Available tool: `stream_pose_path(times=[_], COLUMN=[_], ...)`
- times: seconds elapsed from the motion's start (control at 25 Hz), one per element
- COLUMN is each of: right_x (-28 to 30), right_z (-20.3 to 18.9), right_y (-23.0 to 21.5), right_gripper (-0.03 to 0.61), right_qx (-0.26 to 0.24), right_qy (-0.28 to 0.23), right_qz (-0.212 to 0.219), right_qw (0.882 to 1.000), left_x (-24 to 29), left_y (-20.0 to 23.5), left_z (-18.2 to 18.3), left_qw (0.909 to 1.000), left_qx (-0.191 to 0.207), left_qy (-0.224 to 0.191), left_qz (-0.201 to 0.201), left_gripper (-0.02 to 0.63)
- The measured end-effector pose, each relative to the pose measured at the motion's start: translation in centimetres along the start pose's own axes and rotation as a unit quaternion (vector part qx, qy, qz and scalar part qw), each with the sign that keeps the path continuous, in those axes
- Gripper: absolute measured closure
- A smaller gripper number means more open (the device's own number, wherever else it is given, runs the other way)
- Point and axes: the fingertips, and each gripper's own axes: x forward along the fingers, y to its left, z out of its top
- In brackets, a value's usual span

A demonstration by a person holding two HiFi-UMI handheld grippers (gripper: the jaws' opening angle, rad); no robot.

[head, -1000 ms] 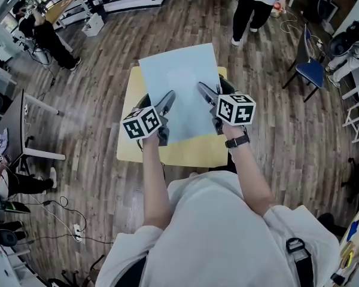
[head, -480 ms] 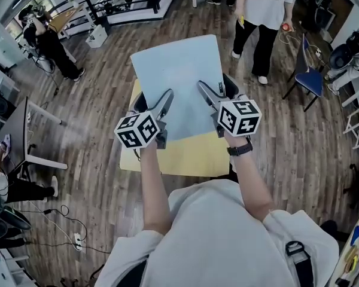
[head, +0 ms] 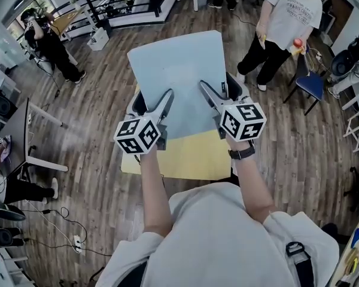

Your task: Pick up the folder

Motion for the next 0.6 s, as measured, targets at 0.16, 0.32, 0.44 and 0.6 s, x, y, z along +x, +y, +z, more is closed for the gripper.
stream_pose_path(times=[0.16,0.32,0.44,0.6], right_x=[0.2,0.2,0.1,0.4], right_z=[-0.3,-0.6,-0.8,-1.4], right_y=[0.3,0.3,0.3,0.5], right_gripper=[0.258,0.259,0.259,0.259], right_qx=[0.003,0.001,0.000,0.002], right_qy=[0.000,0.005,0.007,0.010], right_qz=[-0.002,-0.003,-0.004,-0.003], right_qw=[1.000,1.000,1.000,1.000], left_x=[-0.2,-0.2,-0.2,-0.4], left_y=[0.4,0.5,0.5,1.0], left_z=[0.0,-0.4,-0.6,-1.0], left_qw=[1.0000,1.0000,1.0000,0.9999], left_qx=[0.003,-0.001,0.000,0.001], left_qy=[-0.001,0.000,0.000,-0.001], left_qz=[0.002,0.002,0.003,0.010], left_gripper=[0.210,0.210,0.210,0.210])
